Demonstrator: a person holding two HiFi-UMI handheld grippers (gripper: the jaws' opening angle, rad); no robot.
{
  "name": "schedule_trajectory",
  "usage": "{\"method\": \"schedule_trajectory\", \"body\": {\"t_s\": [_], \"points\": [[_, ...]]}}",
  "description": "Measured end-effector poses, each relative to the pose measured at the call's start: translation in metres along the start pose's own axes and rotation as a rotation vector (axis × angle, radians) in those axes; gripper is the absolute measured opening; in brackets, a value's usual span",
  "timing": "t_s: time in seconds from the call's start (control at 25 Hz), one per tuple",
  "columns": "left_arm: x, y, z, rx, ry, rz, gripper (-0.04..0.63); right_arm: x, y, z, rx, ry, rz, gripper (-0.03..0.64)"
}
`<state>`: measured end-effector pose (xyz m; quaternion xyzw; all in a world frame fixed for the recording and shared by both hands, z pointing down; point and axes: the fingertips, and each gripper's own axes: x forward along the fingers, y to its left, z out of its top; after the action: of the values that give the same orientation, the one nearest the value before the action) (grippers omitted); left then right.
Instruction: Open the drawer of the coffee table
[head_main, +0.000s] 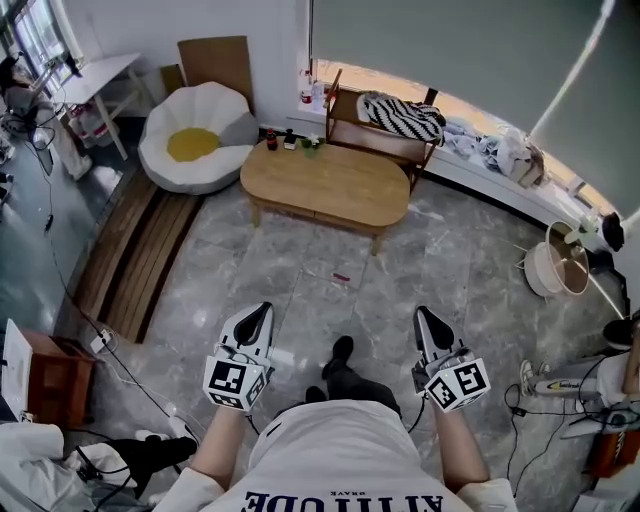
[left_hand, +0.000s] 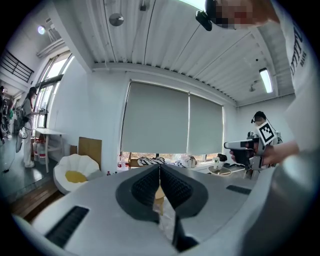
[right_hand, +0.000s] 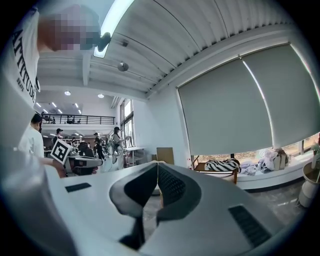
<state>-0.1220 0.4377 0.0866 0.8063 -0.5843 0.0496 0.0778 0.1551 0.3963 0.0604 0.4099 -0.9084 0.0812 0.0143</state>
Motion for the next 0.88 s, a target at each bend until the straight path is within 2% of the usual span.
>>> {"method": "schedule_trajectory", "body": {"t_s": [0.48,0.88], "points": [[0.118,0.036,0.024,0.008,0.009,0.026,0.02,0.106,-0.077,0.01,-0.025,0.031,0.068,0.018],[0.209,0.031,0.035,0.018,0.025,0.023,0.02,0.153,-0.152,0.014,-0.009,0.037,0.078,0.018]]}}
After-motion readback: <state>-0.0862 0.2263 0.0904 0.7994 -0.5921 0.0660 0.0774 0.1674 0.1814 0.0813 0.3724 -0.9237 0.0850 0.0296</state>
